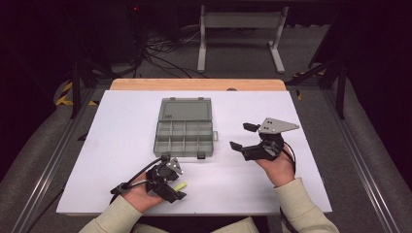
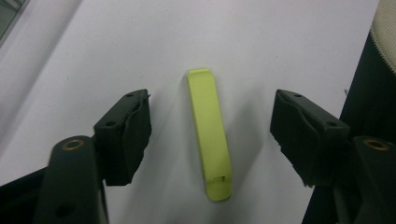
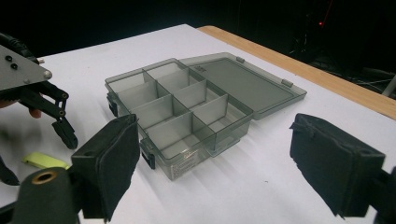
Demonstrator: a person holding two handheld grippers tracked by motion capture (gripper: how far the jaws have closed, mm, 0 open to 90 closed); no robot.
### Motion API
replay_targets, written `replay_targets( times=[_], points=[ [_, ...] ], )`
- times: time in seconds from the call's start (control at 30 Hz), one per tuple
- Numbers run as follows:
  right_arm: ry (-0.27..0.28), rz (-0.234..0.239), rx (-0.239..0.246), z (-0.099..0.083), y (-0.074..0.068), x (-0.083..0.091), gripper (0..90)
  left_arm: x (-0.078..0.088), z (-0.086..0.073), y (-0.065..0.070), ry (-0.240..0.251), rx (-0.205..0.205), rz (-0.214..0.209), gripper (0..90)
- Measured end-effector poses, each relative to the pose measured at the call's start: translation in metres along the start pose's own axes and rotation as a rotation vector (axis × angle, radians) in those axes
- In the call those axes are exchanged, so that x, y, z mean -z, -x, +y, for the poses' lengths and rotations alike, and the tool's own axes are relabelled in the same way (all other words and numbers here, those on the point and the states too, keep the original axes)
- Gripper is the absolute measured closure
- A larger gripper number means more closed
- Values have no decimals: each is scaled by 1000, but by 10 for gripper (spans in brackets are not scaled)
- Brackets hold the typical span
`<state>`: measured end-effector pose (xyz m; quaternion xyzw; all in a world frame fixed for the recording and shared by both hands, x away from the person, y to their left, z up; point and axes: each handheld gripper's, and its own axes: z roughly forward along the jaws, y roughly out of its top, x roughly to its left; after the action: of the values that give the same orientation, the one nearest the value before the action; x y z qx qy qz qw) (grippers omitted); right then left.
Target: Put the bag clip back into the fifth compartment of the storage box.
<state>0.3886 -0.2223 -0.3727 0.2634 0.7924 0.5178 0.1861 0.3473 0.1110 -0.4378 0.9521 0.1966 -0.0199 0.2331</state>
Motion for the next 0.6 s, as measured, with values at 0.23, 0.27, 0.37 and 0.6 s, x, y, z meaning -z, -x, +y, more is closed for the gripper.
replay_targets(
  times=[0.23,0.27,0.37,0.6],
  points=[
    [-2,6,-3,-1,0,-1,164,3,0,2,2,-7,32,464],
    [-2,6,-3,-1,0,-1,164,3,0,2,2,-7,32,493],
    [0,9,-1,0,0,0,164,2,0,4,-6,-9,35,553],
    [-1,10,3,0,0,-1,164,3,0,5,-15,-15,63,770]
  ],
)
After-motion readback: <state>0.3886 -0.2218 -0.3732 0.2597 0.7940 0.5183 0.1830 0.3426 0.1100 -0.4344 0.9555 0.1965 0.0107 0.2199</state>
